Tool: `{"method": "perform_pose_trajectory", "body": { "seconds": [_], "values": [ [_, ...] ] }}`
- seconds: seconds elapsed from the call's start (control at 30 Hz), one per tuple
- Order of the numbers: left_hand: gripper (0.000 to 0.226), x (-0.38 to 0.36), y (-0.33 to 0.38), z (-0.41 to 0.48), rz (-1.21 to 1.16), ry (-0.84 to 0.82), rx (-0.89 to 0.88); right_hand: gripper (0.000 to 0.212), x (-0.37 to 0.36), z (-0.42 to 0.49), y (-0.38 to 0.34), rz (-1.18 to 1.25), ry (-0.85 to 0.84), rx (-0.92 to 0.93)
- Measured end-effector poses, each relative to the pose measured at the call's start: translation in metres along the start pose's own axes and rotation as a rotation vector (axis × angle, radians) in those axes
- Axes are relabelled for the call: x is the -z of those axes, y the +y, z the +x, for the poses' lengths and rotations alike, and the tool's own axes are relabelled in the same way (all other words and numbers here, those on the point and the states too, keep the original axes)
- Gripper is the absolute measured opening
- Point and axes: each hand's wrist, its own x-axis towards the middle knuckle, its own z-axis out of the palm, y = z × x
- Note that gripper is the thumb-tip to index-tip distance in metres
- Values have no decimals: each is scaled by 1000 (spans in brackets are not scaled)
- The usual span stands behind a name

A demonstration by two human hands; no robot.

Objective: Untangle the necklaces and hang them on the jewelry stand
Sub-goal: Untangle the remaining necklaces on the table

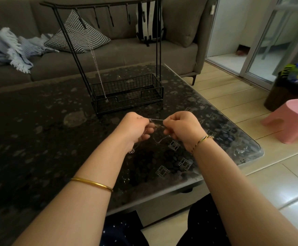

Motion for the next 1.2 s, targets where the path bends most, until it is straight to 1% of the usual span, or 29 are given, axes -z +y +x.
{"method": "perform_pose_trajectory", "body": {
  "seconds": [0.17,0.27,0.4,0.47,0.57,0.63,0.73,0.83,0.97,1.2],
  "values": [
    [26,1,2,0,-89,46,25,19,-1,-1,-1,-57,-15,12],
    [25,0,3,-2,-96,48,41,19,-2,0,0,-61,30,32],
    [21,-2,5,-6,-49,-33,51,12,-3,4,3,0,130,80],
    [21,-2,4,-6,-1,-79,49,14,-3,6,3,62,148,80],
    [18,0,0,-6,133,-119,10,16,0,3,1,192,139,74],
    [16,2,-1,-5,175,-113,-16,16,2,1,-1,245,114,65],
    [14,2,-3,-3,211,-42,-45,15,2,0,-2,292,71,32],
    [12,2,-4,-1,139,16,-44,14,1,1,-2,351,58,-42],
    [13,6,-3,0,47,63,-21,12,3,1,-2,296,44,-100],
    [12,3,5,-7,-55,89,-27,15,1,0,0,205,36,-59]
  ]
}}
